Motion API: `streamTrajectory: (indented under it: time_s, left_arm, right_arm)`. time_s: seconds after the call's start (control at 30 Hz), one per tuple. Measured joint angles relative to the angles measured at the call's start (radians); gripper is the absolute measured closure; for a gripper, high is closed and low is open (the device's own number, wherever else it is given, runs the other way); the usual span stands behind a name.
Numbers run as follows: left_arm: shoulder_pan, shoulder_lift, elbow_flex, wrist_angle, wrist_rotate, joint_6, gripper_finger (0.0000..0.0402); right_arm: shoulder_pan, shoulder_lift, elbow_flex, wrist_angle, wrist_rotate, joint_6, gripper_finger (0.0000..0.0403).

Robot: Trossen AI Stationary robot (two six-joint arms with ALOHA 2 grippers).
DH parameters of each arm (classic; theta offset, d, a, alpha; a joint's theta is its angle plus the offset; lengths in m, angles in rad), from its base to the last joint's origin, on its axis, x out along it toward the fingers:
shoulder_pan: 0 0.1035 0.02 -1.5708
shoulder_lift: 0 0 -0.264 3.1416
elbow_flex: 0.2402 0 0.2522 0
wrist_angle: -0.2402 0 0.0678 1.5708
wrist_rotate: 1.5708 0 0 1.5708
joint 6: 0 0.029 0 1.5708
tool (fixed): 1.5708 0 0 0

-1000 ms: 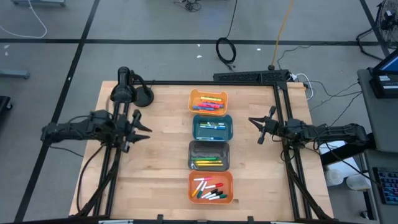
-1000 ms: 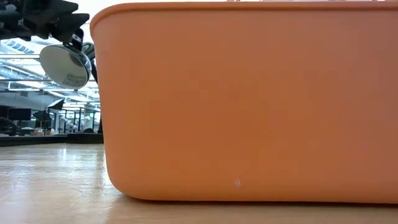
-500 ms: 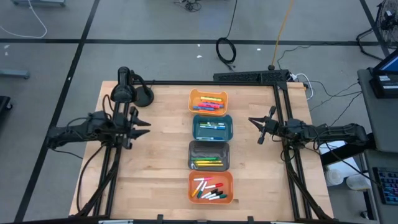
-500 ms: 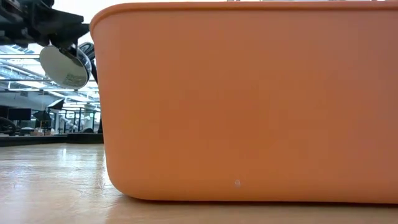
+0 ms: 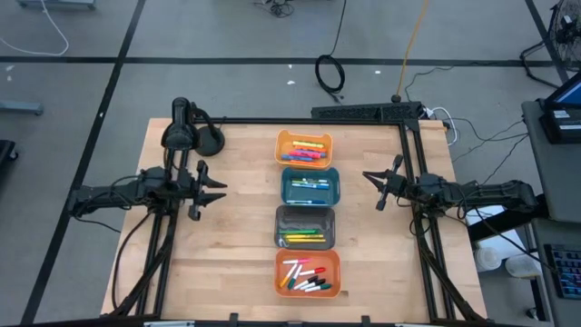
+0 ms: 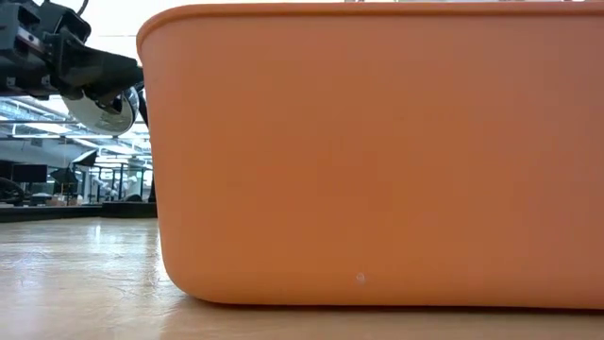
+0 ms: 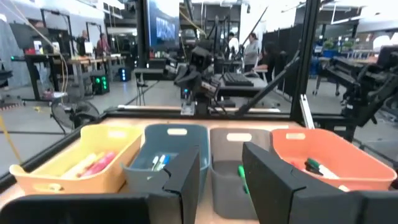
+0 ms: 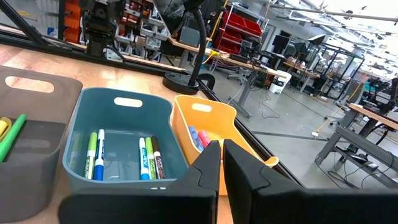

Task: Pick & Place Markers
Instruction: Return to Home Position

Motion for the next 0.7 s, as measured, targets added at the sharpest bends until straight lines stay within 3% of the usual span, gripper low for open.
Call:
streamTrajectory:
  time_s: [0.7]
  left_arm:
    - [0.0,0.014,0.0,-0.046,-0.006,0.023,0.0275]
  right_arm:
    - [0.0,0.0,0.0,0.0,0.0,0.0,0.0392]
